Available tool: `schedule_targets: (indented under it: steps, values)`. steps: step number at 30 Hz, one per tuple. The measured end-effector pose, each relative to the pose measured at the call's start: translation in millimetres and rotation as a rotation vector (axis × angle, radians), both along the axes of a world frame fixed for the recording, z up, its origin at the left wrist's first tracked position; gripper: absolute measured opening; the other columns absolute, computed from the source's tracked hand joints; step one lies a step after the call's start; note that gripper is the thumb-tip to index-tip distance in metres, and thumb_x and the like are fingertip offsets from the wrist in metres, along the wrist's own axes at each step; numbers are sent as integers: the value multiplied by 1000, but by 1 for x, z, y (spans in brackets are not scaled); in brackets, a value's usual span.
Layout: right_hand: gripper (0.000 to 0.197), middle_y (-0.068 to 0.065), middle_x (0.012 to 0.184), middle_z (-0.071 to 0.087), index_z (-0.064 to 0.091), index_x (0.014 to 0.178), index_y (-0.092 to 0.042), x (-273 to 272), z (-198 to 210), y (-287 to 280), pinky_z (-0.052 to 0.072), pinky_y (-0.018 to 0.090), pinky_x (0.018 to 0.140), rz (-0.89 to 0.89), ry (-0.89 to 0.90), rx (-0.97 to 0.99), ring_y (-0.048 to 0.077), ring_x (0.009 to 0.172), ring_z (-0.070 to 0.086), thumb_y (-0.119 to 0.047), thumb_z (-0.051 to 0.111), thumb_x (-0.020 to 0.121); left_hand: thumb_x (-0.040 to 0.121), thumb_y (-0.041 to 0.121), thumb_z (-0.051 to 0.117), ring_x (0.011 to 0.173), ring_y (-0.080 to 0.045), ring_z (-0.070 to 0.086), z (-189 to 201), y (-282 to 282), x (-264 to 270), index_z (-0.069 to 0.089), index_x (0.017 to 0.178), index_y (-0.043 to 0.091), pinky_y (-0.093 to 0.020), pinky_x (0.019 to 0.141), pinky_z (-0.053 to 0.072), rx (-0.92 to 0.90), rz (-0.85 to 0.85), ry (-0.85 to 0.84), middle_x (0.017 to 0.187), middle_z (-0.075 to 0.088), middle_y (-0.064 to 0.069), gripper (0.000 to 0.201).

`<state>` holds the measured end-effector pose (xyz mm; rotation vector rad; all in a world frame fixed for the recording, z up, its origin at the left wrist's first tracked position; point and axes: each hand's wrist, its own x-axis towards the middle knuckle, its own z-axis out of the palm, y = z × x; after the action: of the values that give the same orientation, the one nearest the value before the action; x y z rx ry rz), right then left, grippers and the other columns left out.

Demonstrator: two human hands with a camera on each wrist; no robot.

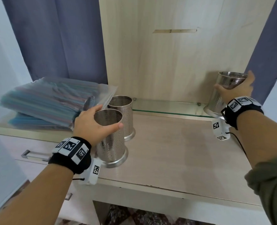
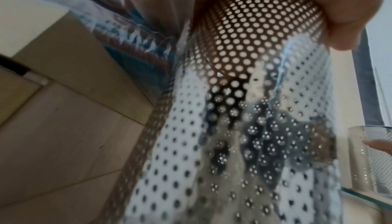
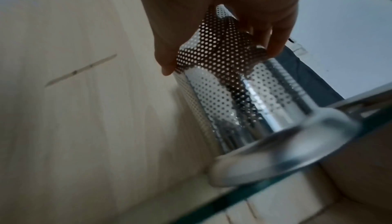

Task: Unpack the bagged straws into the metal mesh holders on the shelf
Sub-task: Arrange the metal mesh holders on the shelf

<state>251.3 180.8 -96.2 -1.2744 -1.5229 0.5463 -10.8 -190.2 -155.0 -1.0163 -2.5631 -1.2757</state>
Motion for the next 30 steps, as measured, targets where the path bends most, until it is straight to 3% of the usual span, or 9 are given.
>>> schedule_targets:
  steps: [4,7,11,15,24,28,30]
  values:
    - [100,12,137,44,23,147,-24,-3,-3,-19,46,40,97,27,-14,101,32,118,54,-47,79,68,36,87,65,129,-26,45,-4,1,-2,49,139,32,-48,110,38,24,5,-10,137,52,-6,118]
    - [96,5,133,48,31,142,-24,-7,-6,-43,44,29,92,72,13,225,20,113,55,-49,80,63,36,87,65,128,-27,47,-8,2,-6,50,138,33,-49,110,38,54,15,-4,135,53,-7,116]
    - [99,-6,131,53,30,140,-29,-1,-19,-73,47,30,98,201,29,265,10,113,56,-58,81,60,38,87,66,127,-28,49,-12,4,-9,51,138,33,-51,109,39,68,3,20,135,53,-10,115]
    - [97,-8,129,54,32,138,-25,11,-42,-90,47,31,101,273,22,248,10,114,55,-52,85,61,40,86,67,128,-28,48,-15,5,-10,50,139,32,-51,109,39,93,-3,25,137,53,-9,114]
    - [94,-4,126,56,35,134,-27,24,-62,-102,52,39,95,149,15,254,14,112,58,-55,81,57,40,87,65,130,-27,47,-14,5,-8,49,140,30,-51,110,37,103,-5,42,139,53,-10,116]
    - [95,2,134,52,33,141,-20,23,-75,-98,43,29,98,167,-80,128,13,116,49,-42,85,64,41,85,65,129,-26,47,-12,5,-4,49,141,28,-49,110,37,115,-13,45,138,54,-9,116]
    - [94,3,135,51,32,142,-17,23,-80,-93,42,29,97,159,-77,108,16,118,50,-37,85,67,42,84,65,129,-26,47,-11,4,-3,49,141,27,-49,111,37,117,-11,53,138,54,-9,115]
